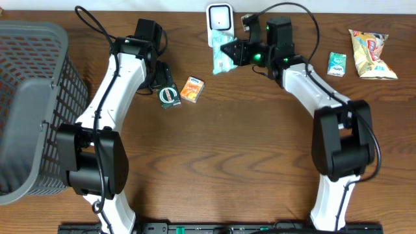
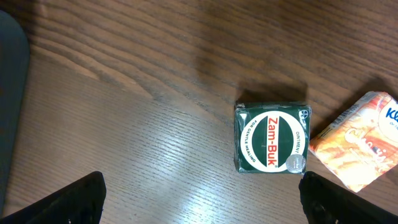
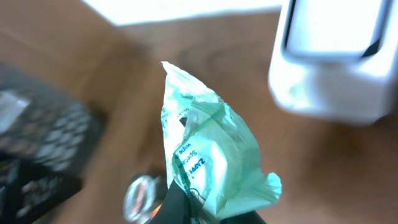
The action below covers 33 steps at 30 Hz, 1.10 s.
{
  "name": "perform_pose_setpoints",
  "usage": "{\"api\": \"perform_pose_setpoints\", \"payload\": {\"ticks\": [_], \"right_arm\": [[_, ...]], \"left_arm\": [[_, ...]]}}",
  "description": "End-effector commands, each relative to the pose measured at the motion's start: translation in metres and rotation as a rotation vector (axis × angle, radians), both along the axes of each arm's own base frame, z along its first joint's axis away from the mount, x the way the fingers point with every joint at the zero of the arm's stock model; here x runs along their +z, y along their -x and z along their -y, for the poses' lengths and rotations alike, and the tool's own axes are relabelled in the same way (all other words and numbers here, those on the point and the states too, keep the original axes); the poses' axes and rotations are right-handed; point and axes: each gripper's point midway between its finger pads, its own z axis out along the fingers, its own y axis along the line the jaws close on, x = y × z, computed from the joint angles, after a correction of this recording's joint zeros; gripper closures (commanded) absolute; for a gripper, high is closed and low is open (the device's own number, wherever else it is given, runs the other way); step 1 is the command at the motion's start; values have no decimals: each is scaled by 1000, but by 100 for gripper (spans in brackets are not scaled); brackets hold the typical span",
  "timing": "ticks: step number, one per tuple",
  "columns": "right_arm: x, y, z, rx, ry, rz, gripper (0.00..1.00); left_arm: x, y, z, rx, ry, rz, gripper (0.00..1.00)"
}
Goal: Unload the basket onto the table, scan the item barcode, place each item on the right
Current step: 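Carry the light green pack up to the scanner with the right gripper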
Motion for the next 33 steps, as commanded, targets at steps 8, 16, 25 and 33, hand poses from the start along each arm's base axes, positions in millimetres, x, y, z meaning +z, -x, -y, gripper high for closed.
{"api": "perform_pose_setpoints", "payload": {"ticks": [8,16,25,33], "right_arm": [[72,-46,4,-370,910,801,99],[57,-80,21,-544,853,1006,99],[34,-92,11,-466,841,1020,99],[12,-91,0,-358,898,1008,99]], "left_arm": [[4,-1,-1,-7,-6,9,2],[4,-1,-1,-7,-6,9,2],[4,-1,-1,-7,-6,9,2],[4,-1,-1,-7,-6,9,2]]}}
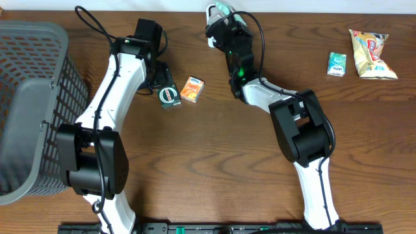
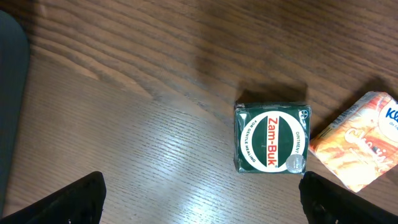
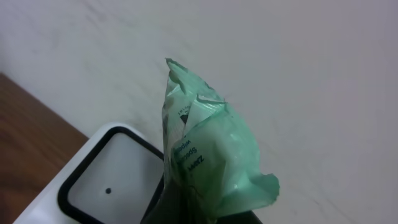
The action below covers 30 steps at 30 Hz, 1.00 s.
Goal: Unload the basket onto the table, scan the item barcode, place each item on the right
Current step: 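Carry the light green pack up to the scanner with the right gripper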
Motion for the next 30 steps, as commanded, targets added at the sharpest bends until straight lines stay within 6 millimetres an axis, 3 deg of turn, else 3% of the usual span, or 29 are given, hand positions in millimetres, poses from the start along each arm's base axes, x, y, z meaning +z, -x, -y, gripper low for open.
{"api": "perform_pose_setpoints", "payload": {"ticks": [1,7,10,13,17,23,26,30], "right_arm": [[2,-3,-7,21,63,7,99],[3,-3,-7,19,313,53,99],[12,-2,-8,21,313,92,99],[5,-2,-10,37,310,64,99],[-7,-3,-5,9,103,-23,99],[17,-5,15,-93,-199,30,99],[36,-4,16,-88,-212,84,99],[49,-3,16,-94,-91,145,96]], "left_arm": [[4,-1,-1,-7,-6,9,3],[4,-1,-1,-7,-6,9,2],[4,-1,-1,-7,-6,9,2],[4,-1,-1,-7,-7,9,2],[4,-1,-1,-7,-6,9,3],[4,-1,-1,-7,-6,9,2],[4,-1,-1,-7,-6,9,2],[4,-1,-1,-7,-6,9,3]]}}
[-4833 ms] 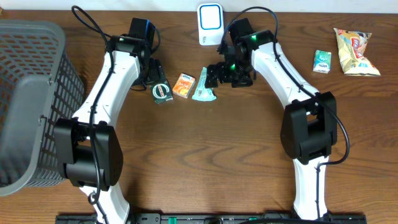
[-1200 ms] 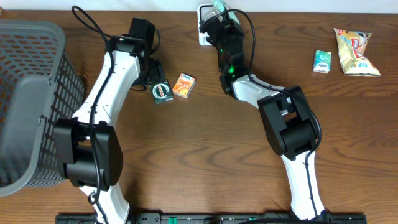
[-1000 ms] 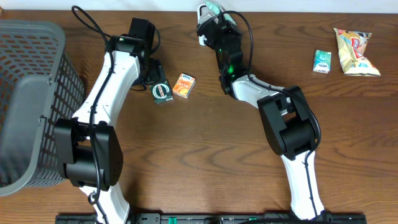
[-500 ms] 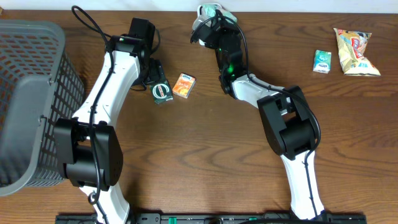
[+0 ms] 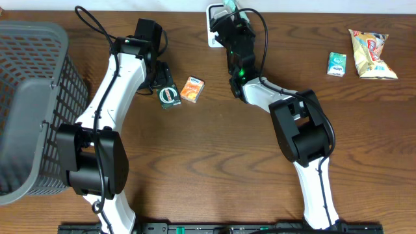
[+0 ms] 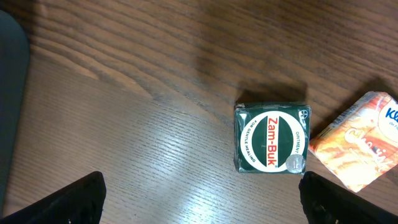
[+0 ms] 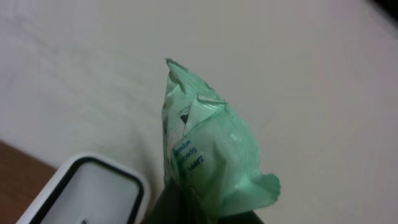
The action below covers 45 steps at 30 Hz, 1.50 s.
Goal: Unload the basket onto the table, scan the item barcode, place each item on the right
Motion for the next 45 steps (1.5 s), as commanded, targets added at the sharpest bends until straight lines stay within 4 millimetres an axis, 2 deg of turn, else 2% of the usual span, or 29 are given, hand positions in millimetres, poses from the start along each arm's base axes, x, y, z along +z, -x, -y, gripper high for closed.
{"api": "perform_pose_setpoints", "payload": {"ticks": [1,4,6,8,10,12,16,19,21,22,24,26,28,30,33,36,39,41,45], "right_arm": [[14,-2,2,-23,46,21,96],[-9,-3,0,-13,33,-73,99],[-26,-4,0,-11,-59,-145,99],[-19,-3,9,-51,-169,-139,99],[-1,-2,15,-59,-219,-125,99],[21,0,29,-65,-305,-160,99],[27,9,50,-46,-397,-325,99],[15,25,62,-14,-453,-511,99],[-9,53,57,74,-487,-734,99],[-13,56,56,87,-488,-762,99],[-35,77,51,136,-496,-913,99],[-61,96,57,97,-477,-1027,99],[-75,107,65,54,-425,-1080,99],[-89,114,89,-87,-341,-1096,99],[-93,124,129,-342,-190,-1059,99],[-89,136,148,-488,-63,-1028,99],[-91,147,155,-575,39,-996,99],[-100,155,155,-597,82,-993,99],[-142,183,151,-586,145,-1045,99]], "left_arm": [[4,-1,-1,-7,-6,9,2],[4,-1,-1,-7,-6,9,2],[4,-1,-1,-7,-6,9,2],[4,-1,-1,-7,-6,9,3],[4,-1,-1,-7,-6,9,3],[4,-1,-1,-7,-6,9,2],[4,-1,-1,-7,-6,9,2],[4,-1,-1,-7,-6,9,2],[4,-1,-1,-7,-6,9,2],[4,-1,-1,-7,-6,9,2],[4,-1,-1,-7,-6,9,2],[4,-1,-1,-7,-6,9,2],[4,-1,-1,-7,-6,9,2],[4,-1,-1,-7,-6,9,2],[4,-1,-1,-7,-6,9,2],[4,-1,-1,-7,-6,9,2],[4,-1,-1,-7,-6,9,2],[4,-1,-1,-7,-6,9,2],[4,-1,-1,-7,-6,9,2]]}}
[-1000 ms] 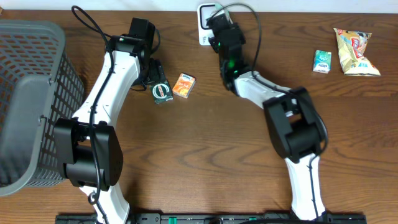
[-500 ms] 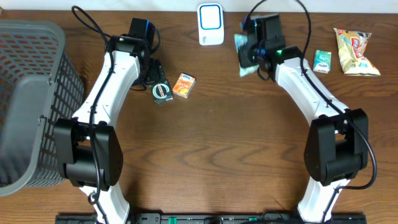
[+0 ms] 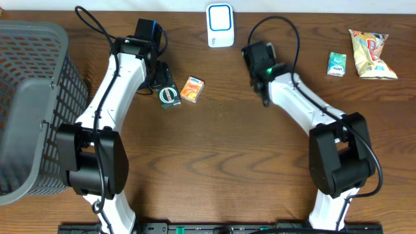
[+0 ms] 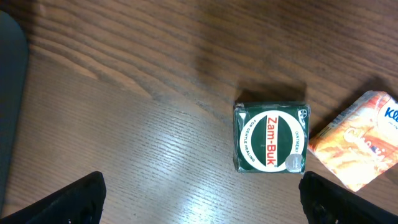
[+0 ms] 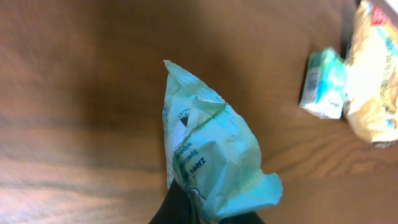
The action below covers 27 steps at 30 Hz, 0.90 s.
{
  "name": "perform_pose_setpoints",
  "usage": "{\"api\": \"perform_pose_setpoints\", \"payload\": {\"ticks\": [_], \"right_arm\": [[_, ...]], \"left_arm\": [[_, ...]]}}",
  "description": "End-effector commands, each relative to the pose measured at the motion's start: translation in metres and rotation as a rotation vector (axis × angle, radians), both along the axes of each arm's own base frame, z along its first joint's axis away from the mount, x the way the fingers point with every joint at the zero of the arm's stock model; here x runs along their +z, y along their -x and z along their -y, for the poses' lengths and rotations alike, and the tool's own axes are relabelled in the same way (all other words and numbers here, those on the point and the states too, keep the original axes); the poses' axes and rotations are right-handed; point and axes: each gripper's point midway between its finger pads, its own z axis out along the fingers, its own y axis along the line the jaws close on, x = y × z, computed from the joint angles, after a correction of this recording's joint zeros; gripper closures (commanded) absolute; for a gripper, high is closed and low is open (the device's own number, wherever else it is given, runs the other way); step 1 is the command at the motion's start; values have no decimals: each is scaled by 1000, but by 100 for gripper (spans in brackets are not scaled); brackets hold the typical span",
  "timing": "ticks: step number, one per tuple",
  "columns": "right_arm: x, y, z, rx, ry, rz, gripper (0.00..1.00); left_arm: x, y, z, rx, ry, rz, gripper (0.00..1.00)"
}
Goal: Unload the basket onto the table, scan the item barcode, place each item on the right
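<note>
My right gripper (image 5: pixel 208 210) is shut on a crumpled pale-green packet (image 5: pixel 211 155) with printed text, held above bare wood. In the overhead view the right wrist (image 3: pixel 258 60) covers that packet; it hangs right of and in front of the white, blue-rimmed scanner (image 3: pixel 220 25) at the back edge. My left gripper (image 4: pixel 202 205) stands open over the table, its dark fingers (image 4: pixel 68 198) wide apart. A green Zam-Buk box (image 4: pixel 271 138) lies just beyond its right finger.
An orange packet (image 3: pixel 192 90) lies beside the Zam-Buk box (image 3: pixel 169 96). A small green packet (image 3: pixel 337 64) and a yellow snack bag (image 3: pixel 368 53) lie at the back right. A grey mesh basket (image 3: pixel 32 97) fills the left side.
My right gripper, still holding the green packet, has gone from up against the scanner at the back edge to a spot right of and in front of it. The left arm is unchanged.
First the right gripper held the green packet just in front of the scanner. At the two later moments it held the packet right at the scanner, with the wall behind. Now the packet hangs over bare table away from the scanner. The left gripper stayed open by the Zam-Buk box.
</note>
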Motion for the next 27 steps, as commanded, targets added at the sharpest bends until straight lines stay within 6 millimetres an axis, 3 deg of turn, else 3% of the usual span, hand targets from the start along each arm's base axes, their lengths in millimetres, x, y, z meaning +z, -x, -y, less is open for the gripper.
{"api": "perform_pose_setpoints", "payload": {"ticks": [1,7,8,9,11,14,16,18,21,25,27], "right_arm": [[-25,23,8,-10,85,-39,99],[-44,47,-7,45,107,-102,98],[-46,50,-16,69,97,-110,81],[-47,52,-23,86,89,-115,71],[-51,59,-42,135,60,-136,67],[-54,72,-71,211,34,-167,47],[-52,80,-89,257,28,-183,51],[-46,84,-100,284,35,-193,39],[-31,78,-107,295,36,-189,23],[-13,51,-95,234,-22,-145,19],[-18,44,-85,204,-141,-189,19]], "left_arm": [[5,-1,-1,-7,-9,10,2],[5,-1,-1,-7,-9,10,2],[5,-1,-1,-7,-9,10,2],[5,-1,-1,-7,-9,10,2],[5,-1,-1,-7,-9,10,2],[5,-1,-1,-7,-9,10,2],[5,-1,-1,-7,-9,10,2],[5,-1,-1,-7,-9,10,2],[5,-1,-1,-7,-9,10,2],[5,-1,-1,-7,-9,10,2],[5,-1,-1,-7,-9,10,2]]}}
